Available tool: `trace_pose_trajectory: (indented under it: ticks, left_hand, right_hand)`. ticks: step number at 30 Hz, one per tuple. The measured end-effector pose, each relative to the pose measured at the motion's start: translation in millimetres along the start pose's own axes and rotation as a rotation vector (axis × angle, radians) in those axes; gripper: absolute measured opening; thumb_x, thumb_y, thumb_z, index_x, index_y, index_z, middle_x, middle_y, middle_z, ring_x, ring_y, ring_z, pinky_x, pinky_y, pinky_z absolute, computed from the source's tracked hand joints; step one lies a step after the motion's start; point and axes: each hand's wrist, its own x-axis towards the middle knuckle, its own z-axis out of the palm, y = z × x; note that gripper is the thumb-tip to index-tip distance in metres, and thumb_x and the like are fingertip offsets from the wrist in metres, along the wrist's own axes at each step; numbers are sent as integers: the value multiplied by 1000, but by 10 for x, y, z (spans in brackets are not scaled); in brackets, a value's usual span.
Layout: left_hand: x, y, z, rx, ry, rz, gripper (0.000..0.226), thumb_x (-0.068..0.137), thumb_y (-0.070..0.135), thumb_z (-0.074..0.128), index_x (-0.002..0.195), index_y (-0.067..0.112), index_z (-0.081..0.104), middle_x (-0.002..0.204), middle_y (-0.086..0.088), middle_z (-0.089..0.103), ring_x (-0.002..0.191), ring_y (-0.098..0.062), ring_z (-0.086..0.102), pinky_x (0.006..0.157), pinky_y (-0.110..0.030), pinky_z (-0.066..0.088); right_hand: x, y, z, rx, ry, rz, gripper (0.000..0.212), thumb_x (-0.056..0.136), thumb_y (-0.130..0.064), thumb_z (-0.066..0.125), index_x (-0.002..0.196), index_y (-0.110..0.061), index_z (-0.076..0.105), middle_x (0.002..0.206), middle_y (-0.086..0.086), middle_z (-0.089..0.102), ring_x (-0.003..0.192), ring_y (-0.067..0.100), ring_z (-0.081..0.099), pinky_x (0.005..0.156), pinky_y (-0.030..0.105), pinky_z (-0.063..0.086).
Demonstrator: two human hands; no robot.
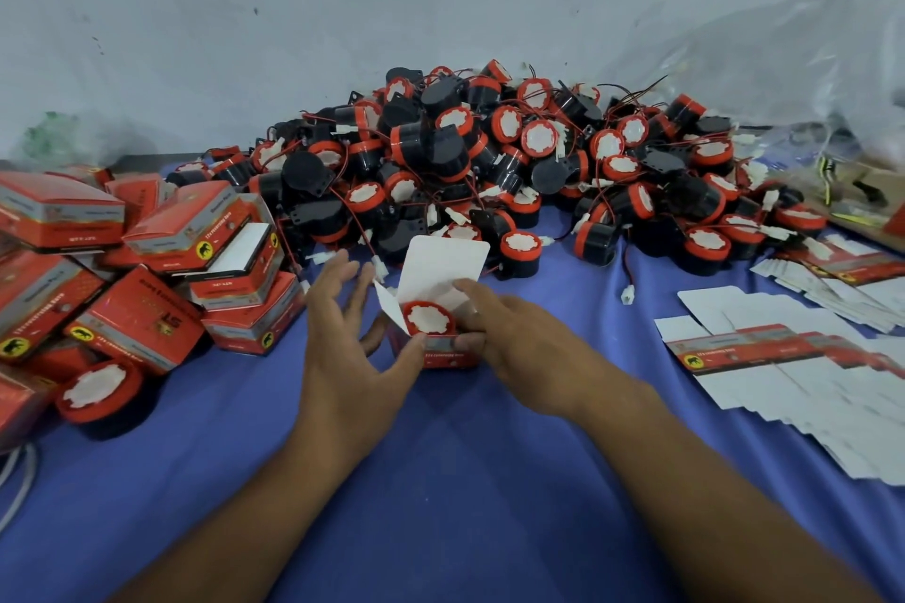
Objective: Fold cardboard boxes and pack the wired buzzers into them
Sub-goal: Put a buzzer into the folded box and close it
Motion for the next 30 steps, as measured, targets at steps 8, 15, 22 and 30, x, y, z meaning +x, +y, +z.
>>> trace_pose_trajectory:
  ticks: [8,15,22,30]
  left_hand:
    - [15,12,-59,304,-136,80,63,88,9,70,145,17,43,158,14,29,140,14,23,115,-31,36]
    - [41,-13,-50,451,-199,207,62,96,8,62,149,14,30,163,0,9,150,-5,11,120,-23,23]
    - [85,-86,-42,262,-311,78,62,104,15,45,144,47,10,161,21,9,146,10,4,117,-10,12]
    - [126,-108,-107,246,-197,-2,45,97,19,60,137,29,41,137,40,35,127,17,40,93,-8,45]
  right_hand:
    - [19,104,14,132,356,45,58,79,-31,85,122,-21,46,121,-9,44,105,1,46,87,15,42]
    - [21,126,99,340,357,326,62,83,-39,80,134,-23,49,111,-18,52,89,-3,61,71,7,48]
    - [34,99,133,248,418,135,44,91,-23,72,133,-22,59,105,-20,67,91,-5,59,84,13,49]
    - [50,66,191,233,258,138,22,97,-24,65,115,-15,74,150,-5,36,122,7,50,99,22,45]
